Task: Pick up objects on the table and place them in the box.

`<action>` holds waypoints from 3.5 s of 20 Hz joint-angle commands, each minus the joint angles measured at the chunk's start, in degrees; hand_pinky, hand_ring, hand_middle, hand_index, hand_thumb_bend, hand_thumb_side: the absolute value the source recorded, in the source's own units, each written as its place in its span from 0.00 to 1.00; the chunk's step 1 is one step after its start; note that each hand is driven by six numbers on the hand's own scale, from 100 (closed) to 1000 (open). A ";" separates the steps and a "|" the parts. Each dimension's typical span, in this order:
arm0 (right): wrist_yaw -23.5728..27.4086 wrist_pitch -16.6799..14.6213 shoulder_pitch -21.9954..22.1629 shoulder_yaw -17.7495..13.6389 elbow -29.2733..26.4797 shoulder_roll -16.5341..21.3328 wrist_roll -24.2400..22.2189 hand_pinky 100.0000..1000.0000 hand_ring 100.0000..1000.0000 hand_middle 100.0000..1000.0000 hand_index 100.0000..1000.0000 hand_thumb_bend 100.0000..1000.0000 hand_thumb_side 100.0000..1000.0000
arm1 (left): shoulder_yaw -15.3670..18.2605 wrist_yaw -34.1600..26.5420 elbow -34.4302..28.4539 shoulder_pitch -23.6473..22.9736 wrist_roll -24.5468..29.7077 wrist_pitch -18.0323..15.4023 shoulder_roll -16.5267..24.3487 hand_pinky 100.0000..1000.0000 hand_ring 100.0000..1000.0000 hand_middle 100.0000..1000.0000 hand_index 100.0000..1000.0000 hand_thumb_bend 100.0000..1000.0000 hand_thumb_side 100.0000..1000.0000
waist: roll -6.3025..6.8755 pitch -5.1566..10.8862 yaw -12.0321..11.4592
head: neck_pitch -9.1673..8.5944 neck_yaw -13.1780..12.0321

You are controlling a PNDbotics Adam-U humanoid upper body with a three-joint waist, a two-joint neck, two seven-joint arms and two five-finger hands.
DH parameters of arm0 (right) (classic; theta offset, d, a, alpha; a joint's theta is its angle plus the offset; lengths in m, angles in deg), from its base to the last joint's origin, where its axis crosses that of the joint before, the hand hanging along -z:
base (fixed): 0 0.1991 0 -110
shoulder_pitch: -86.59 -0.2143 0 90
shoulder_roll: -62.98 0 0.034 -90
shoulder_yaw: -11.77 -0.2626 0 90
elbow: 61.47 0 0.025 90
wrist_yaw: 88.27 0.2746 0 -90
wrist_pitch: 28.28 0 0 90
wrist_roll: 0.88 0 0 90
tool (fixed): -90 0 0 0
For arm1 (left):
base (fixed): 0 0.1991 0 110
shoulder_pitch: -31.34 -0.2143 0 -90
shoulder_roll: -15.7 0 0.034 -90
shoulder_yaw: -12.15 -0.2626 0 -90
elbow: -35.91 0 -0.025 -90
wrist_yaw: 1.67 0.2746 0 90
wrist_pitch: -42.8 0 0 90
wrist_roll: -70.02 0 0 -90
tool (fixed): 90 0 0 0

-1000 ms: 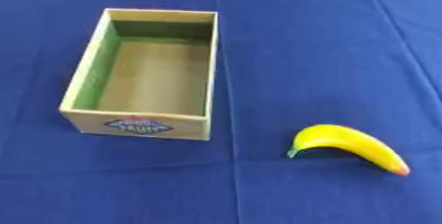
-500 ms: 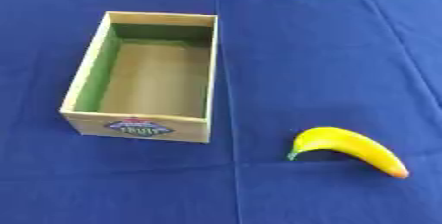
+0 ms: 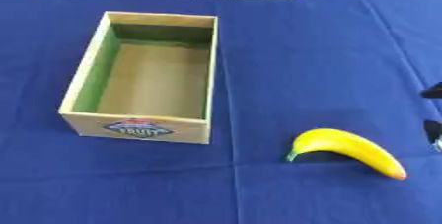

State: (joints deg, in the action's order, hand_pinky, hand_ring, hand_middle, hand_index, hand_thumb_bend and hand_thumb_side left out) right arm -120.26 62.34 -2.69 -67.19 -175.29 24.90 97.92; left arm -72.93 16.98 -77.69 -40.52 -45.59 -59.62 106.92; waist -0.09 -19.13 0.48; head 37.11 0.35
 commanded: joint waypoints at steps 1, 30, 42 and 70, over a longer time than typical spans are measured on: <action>1.91 0.11 -1.54 0.89 -0.77 2.87 -2.07 0.77 0.81 0.73 0.85 0.06 1.00 | -0.13 -0.23 -0.99 0.53 0.34 -0.04 1.77 0.50 0.66 0.74 0.89 0.00 1.00 | -0.03 0.95 -0.17 | -0.89 0.31; 11.08 5.78 -13.94 8.74 -0.77 0.64 -13.68 0.81 0.84 0.62 0.87 0.43 0.81 | -0.90 -0.98 -0.99 0.84 1.55 -0.08 1.28 0.50 0.66 0.74 0.89 0.00 1.00 | -0.15 0.63 -1.24 | -1.36 1.47; 9.35 8.87 -19.88 13.56 -0.77 -1.87 -17.62 0.81 0.84 0.56 0.82 0.32 0.73 | -1.09 -1.05 -0.99 0.66 1.87 -0.10 1.49 0.50 0.67 0.74 0.89 0.00 1.00 | -0.72 0.73 -1.04 | -1.41 1.74; 5.42 15.06 -23.94 18.27 -0.77 -7.98 -26.75 0.78 0.82 0.49 0.79 0.23 0.58 | -1.05 -1.07 -0.99 0.35 2.01 -0.10 1.42 0.50 0.67 0.74 0.89 0.00 1.00 | -0.96 0.92 -0.68 | -1.04 1.90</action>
State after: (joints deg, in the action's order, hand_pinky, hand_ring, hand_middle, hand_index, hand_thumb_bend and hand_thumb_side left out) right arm -114.36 76.96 -26.38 -48.25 -175.30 16.05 71.21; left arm -74.07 15.96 -77.69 -40.51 -43.69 -59.69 106.91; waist -1.10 -19.41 -0.15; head 36.18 2.13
